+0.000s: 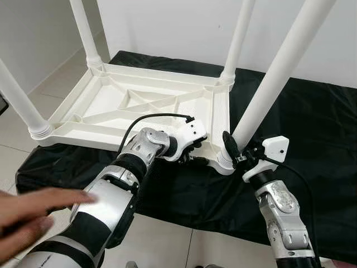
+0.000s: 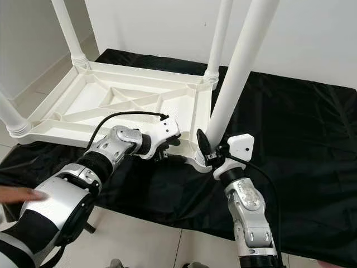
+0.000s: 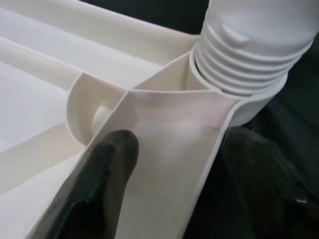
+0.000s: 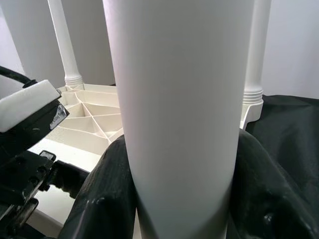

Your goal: Building children table

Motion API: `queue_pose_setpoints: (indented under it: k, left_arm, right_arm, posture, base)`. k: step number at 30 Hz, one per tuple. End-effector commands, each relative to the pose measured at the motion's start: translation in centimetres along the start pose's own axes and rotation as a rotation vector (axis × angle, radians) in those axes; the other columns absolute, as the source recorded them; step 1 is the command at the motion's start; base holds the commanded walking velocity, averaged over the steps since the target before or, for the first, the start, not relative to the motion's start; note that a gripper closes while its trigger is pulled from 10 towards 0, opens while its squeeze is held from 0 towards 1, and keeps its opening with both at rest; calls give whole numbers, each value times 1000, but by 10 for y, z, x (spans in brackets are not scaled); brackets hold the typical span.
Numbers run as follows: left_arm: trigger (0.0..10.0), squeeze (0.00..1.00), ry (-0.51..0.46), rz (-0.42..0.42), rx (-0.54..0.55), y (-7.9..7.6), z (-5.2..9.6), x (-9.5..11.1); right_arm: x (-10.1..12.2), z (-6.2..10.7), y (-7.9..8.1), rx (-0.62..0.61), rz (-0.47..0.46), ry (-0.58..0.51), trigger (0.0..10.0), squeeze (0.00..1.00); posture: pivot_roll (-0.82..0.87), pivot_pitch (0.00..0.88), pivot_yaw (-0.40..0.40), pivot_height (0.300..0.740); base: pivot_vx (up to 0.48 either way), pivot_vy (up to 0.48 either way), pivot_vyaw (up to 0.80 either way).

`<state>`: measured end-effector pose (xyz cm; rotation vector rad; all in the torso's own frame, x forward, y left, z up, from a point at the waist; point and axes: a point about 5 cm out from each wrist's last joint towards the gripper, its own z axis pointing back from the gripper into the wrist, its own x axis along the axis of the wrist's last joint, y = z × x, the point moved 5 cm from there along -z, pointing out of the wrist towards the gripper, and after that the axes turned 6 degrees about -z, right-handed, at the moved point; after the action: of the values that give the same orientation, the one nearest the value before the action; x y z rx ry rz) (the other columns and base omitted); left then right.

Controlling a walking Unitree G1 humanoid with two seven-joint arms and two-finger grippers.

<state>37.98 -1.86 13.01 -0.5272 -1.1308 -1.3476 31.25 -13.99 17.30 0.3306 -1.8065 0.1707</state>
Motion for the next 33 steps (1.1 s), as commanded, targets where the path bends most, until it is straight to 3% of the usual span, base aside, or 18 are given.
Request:
queue_pose_setpoints:
  k: [1, 8, 18, 21, 23, 33]
  left_arm:
    - [10000, 0, -55, 37, 111, 11, -1, 8]
    - [10000, 0, -135, 107, 148, 10, -3, 13]
    - [10000, 0, -95, 72, 57, -13, -6, -8]
    - [10000, 0, -80, 46, 28, -17, -2, -16]
    - [10000, 0, -31, 8, -7, -18, 10, -31]
    - [10000, 0, 55, -74, -75, -21, 25, -50]
  right_arm:
    - [-35, 8, 1, -8, -41, 146, 10000, 0]
    - [-36, 6, 2, -6, -37, 146, 10000, 0]
    - [-36, 6, -1, -10, -33, 149, 10000, 0]
    - [-37, 6, -1, -10, -33, 150, 10000, 0]
    - [-37, 6, -1, -13, -33, 148, 10000, 0]
    - [-37, 6, -2, -17, -34, 147, 10000, 0]
  posture:
    - [-76, 70, 9, 740]
    - [-79, 67, 7, 740]
    - [-77, 62, 9, 740]
    - [-77, 60, 11, 740]
    - [-76, 61, 13, 740]
    - [-76, 68, 13, 740]
  base:
    - [0, 0, 0]
    - [0, 0, 0]
    - [0, 0, 0]
    - [0, 0, 0]
    - [0, 0, 0]
    - [0, 0, 0]
